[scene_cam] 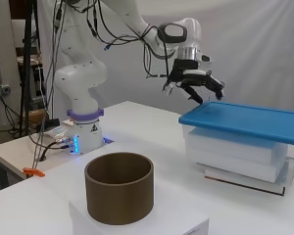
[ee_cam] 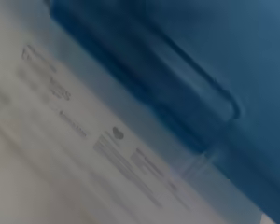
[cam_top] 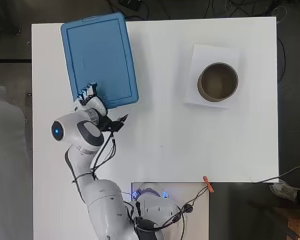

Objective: Teleoperate dual arm-hand system to remove items from a box

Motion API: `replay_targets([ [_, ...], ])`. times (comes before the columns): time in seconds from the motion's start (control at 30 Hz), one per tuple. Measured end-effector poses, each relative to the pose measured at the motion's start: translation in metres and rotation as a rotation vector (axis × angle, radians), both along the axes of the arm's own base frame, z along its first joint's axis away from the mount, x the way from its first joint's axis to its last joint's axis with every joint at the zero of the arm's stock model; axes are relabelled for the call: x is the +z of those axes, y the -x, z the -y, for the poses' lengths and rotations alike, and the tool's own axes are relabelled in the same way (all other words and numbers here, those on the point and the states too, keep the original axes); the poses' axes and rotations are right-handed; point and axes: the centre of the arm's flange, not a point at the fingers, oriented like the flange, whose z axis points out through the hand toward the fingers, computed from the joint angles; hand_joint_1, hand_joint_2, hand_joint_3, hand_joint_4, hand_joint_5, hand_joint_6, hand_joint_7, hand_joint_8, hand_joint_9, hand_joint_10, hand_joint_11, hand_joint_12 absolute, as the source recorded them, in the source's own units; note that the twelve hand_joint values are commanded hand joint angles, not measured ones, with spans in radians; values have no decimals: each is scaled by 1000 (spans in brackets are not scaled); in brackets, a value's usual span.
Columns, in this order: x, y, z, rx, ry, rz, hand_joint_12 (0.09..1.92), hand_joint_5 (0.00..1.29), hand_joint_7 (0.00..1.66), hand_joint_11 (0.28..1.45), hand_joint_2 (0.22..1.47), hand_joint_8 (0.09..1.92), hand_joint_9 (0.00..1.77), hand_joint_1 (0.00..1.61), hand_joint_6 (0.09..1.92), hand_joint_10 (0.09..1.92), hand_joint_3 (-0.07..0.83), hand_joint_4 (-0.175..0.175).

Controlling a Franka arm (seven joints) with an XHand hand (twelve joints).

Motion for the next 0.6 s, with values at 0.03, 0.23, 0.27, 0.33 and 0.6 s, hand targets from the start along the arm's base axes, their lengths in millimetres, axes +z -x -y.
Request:
replay_targets([
  [0.03,4,-3,-9,-22,-11,-1,156,61,198,445,996,193,312,51,180,233,-6,-94],
  [0.23,-23,9,-5,-273,27,-187,87,51,208,450,945,87,319,0,87,87,-4,-148],
  [0.27,-28,11,-2,-289,26,-186,87,54,210,445,942,87,320,0,87,87,-5,-149],
  [0.33,-40,15,7,-308,42,-157,87,55,207,430,943,87,315,7,87,87,-3,-150],
  [0.6,-43,12,53,-409,102,-53,87,53,193,402,981,87,305,68,87,87,4,-149],
])
